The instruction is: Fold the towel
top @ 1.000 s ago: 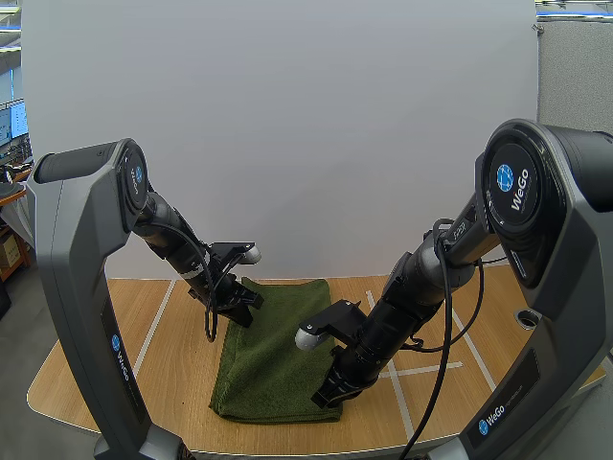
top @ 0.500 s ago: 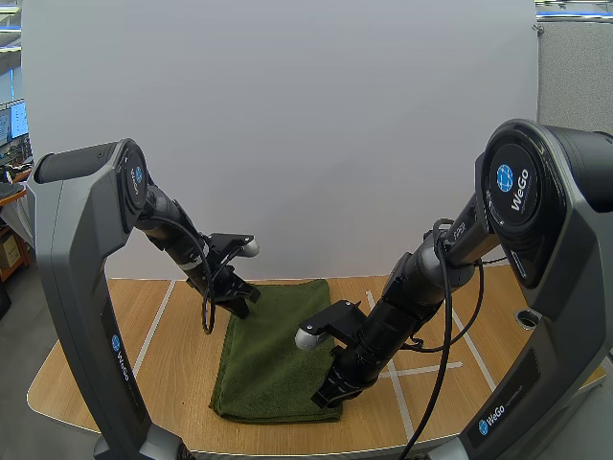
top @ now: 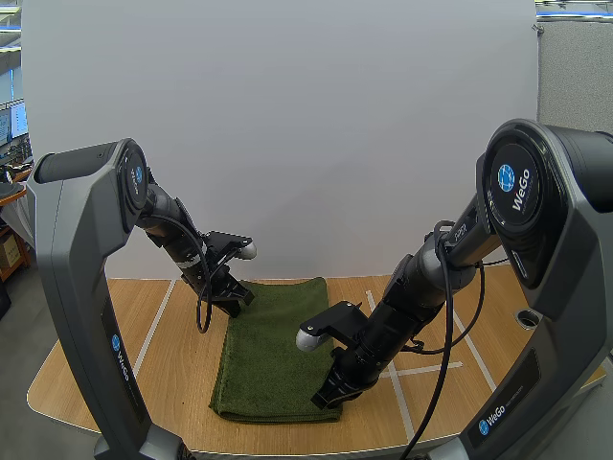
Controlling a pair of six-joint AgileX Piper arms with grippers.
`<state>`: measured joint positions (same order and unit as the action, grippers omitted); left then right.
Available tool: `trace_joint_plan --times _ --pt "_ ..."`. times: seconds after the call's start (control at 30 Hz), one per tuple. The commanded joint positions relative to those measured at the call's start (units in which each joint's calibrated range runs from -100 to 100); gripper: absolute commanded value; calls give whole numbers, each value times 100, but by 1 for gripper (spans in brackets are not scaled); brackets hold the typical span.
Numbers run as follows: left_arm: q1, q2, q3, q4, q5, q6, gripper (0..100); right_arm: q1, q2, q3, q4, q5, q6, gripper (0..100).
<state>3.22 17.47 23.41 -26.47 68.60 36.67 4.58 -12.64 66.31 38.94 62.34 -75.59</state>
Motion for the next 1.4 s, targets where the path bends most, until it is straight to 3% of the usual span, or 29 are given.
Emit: trace_joint_plan --times 0.0,0.17,0.27,0.53,0.8,1.1,1.3,1.37 --pt "-6 -33 -47 -74 -75 -39 13 10 10 93 -74 80 -48 0" --pt "-6 -59 -47 -227 -41 -39 52 10 10 93 -74 80 -48 0" --pt "-6 -115 -47 -319 -41 -39 63 10 -2 93 -49 89 -48 0" --pt "12 -926 -158 -377 252 -60 63 10 -846 -36 146 169 30 0" --pt "151 -1333 -99 -459 2184 -74 63 10 -1798 -710 -7 225 427 0" --pt "253 -1549 570 -551 2336 2 56 10 -1237 -1811 -239 -748 927 0" --pt "253 -2092 1091 -589 2182 165 56 -297 -295 -2565 52 -954 1077 0" --pt "253 -2295 1265 -589 2146 199 56 -434 50 -2834 201 -954 1077 12"
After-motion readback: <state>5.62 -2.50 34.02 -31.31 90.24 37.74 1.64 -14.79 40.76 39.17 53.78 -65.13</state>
